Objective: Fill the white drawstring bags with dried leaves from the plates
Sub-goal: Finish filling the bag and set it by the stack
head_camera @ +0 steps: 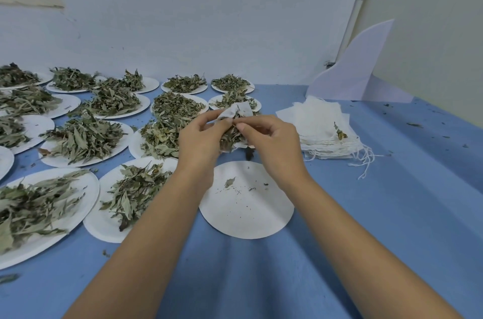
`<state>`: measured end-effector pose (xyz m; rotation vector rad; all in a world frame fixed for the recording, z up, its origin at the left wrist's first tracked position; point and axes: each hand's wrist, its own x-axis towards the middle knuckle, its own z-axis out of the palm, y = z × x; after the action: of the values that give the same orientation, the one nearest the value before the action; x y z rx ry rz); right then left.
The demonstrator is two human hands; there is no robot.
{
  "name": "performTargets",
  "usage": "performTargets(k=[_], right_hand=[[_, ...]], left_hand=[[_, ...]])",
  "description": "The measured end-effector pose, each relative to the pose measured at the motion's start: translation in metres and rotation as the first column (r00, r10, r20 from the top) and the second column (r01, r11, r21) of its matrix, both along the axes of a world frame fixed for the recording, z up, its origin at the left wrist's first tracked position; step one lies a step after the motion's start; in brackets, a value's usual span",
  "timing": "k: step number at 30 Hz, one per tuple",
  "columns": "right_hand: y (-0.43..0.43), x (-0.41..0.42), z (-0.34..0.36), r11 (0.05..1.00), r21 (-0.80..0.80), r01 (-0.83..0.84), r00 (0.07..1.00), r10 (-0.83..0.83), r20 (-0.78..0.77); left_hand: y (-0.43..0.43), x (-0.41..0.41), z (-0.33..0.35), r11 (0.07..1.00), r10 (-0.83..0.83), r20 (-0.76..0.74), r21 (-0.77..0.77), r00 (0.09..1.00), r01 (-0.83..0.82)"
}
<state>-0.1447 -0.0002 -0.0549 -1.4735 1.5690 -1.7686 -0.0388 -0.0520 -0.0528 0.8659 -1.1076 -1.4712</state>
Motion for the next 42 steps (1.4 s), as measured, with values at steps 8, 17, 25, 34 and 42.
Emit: performTargets(k=[8, 17, 25, 34, 42], right_hand=[[-0.004, -0.005, 0.001, 0.99, 0.068, 0.122, 0.978, -0.132, 0.162], [-0.003, -0.013, 0.008, 0.97, 0.151, -0.188, 0.872, 0.094, 0.48], [-0.001, -0.008, 0.009, 0.995, 0.101, -0.023, 0.947, -0.011, 0.321], [-0.002, 0.015, 0.002, 0.997, -0.026, -0.078, 0.986, 0.081, 0.145], [-0.004, 0.003, 0.0, 0.999, 0.044, 0.007, 0.975, -0.016, 0.22]], left_hand=[[0.003, -0.005, 0.0, 0.98, -0.197, -0.021, -0.007, 0.98, 0.197], [-0.006, 0.002, -0.004, 0.973, -0.215, -0.172, 0.042, 0.961, 0.226], [-0.003, -0.002, -0.004, 0.988, -0.125, -0.158, 0.07, 0.98, 0.137], [-0.005, 0.001, -0.002, 0.986, 0.116, -0.106, 0.135, 0.988, -0.101], [0.002, -0.002, 0.012, 0.982, -0.104, -0.034, 0.158, 0.994, 0.108]])
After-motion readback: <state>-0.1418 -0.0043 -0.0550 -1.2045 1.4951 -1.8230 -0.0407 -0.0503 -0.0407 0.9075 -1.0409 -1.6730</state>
